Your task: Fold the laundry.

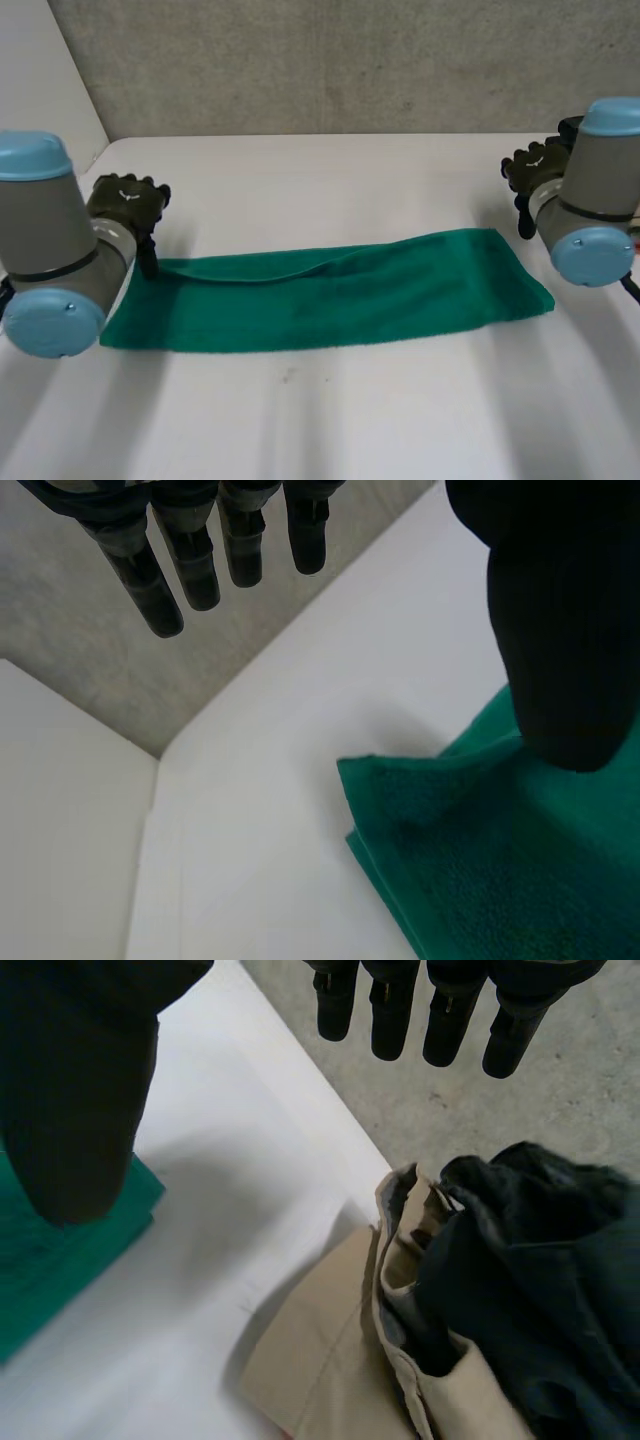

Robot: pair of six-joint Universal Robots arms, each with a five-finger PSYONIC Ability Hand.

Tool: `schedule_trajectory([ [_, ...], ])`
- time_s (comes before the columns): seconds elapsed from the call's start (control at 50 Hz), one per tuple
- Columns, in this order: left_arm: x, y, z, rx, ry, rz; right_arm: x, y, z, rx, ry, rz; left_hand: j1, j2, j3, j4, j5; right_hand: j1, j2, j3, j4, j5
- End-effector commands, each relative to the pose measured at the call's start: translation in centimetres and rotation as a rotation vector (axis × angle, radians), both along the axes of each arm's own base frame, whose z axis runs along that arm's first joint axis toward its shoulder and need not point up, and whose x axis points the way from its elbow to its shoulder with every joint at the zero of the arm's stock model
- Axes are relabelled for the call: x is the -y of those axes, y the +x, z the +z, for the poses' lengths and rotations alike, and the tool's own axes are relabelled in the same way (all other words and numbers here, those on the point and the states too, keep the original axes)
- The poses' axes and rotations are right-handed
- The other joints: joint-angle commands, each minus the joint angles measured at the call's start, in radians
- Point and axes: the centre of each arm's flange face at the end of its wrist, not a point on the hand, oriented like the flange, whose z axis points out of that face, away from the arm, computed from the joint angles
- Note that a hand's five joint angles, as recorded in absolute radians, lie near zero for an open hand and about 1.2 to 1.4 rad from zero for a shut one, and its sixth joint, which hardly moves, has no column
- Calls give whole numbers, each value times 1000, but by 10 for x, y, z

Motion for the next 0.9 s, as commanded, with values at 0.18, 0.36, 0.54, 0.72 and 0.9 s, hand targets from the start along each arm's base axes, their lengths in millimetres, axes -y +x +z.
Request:
schedule_trajectory([
  [0.18, -38, -2, -16, -43, -5, -182, -98, -29, -22, 72, 408, 165, -1, -21, -27, -17, -36, 28, 41, 44, 44, 34],
  [0.36, -27, 0, -23, -50, -21, -169, -92, -53, -55, 96, 300, 152, 16, -3, -9, 0, -18, 289, 303, 305, 306, 295],
  [0.54, -33, -5, -19, -56, -43, -188, -68, -66, -79, 63, 199, 98, 16, -3, -9, 0, -18, 1172, 1186, 1188, 1189, 1178],
  [0.72, -45, -3, 2, -78, -91, -193, -61, -117, -36, -25, 57, -79, 13, -6, -12, -3, -21, 1172, 1186, 1188, 1189, 1178],
  [0.9, -54, 2, 13, -84, -115, -188, -39, -167, -17, -365, -25, -136, 8, -12, -18, -9, -27, 1172, 1186, 1188, 1189, 1178],
])
